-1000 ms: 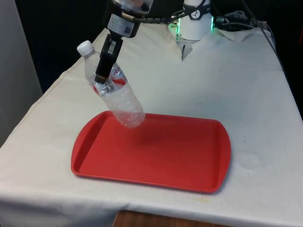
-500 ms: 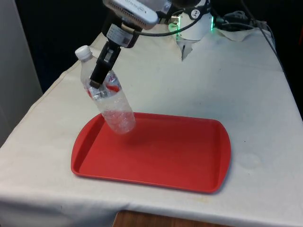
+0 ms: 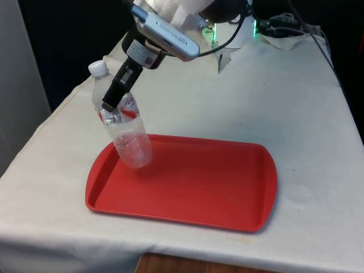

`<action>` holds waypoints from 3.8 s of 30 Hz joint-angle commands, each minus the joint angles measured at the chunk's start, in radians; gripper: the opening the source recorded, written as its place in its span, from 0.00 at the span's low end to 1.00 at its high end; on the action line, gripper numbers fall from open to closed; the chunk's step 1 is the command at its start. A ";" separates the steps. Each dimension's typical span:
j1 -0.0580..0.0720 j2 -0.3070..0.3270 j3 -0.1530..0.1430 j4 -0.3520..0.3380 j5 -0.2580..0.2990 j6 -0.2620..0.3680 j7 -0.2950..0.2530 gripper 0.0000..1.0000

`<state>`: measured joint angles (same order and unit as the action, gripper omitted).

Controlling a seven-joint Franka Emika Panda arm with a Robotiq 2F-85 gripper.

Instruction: Place the bottle upright on the tray.

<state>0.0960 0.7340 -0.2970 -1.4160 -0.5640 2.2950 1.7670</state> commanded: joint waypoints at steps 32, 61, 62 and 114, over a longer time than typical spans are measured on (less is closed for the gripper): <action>0.048 0.050 0.096 0.056 -0.292 -0.144 0.243 0.00; 0.054 0.067 0.161 0.059 -0.352 -0.203 0.294 0.00; 0.058 0.076 0.162 0.072 -0.352 -0.214 0.293 0.00; 0.043 0.121 0.217 0.118 -0.381 -0.284 0.302 0.00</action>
<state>0.1400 0.8540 -0.0810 -1.2990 -0.9470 2.0060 2.0680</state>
